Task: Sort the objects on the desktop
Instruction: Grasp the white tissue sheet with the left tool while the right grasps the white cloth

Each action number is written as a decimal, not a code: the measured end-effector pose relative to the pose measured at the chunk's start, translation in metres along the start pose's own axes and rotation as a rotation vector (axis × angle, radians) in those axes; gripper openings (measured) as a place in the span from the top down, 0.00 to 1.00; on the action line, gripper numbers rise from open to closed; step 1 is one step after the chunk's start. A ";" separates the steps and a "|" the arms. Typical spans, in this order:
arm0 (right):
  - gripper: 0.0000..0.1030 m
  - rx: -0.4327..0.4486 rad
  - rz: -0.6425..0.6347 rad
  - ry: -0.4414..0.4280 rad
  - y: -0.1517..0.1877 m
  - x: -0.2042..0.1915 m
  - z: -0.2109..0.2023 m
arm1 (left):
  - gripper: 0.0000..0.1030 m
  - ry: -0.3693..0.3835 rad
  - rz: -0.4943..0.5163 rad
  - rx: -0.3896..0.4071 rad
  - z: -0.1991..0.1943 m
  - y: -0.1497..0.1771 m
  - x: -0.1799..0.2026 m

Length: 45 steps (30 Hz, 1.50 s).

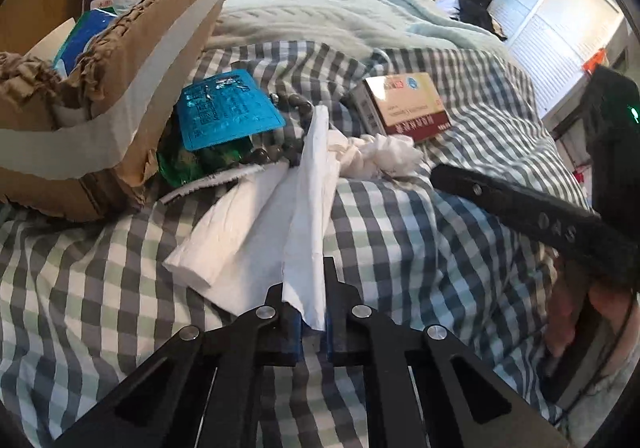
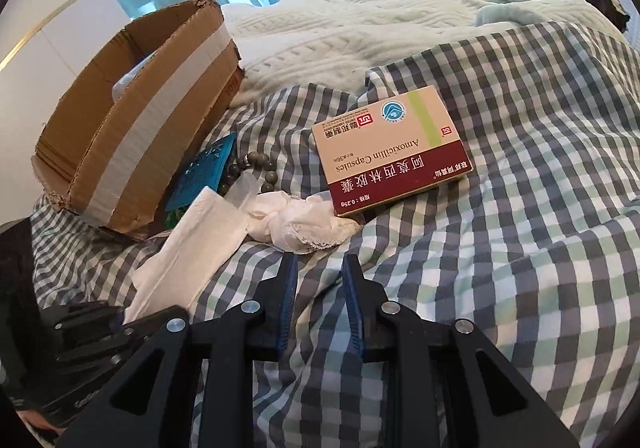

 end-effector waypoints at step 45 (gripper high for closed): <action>0.78 -0.004 0.000 -0.011 0.000 0.003 0.002 | 0.83 0.103 -0.030 0.001 0.008 -0.023 -0.023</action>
Point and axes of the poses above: each gripper's, at about its wrist camera, not at the fingertips, and z roughly the way its jaws point, x to its right, y to its underside, the point moved 1 cm from there along z, roughly the way its jaws point
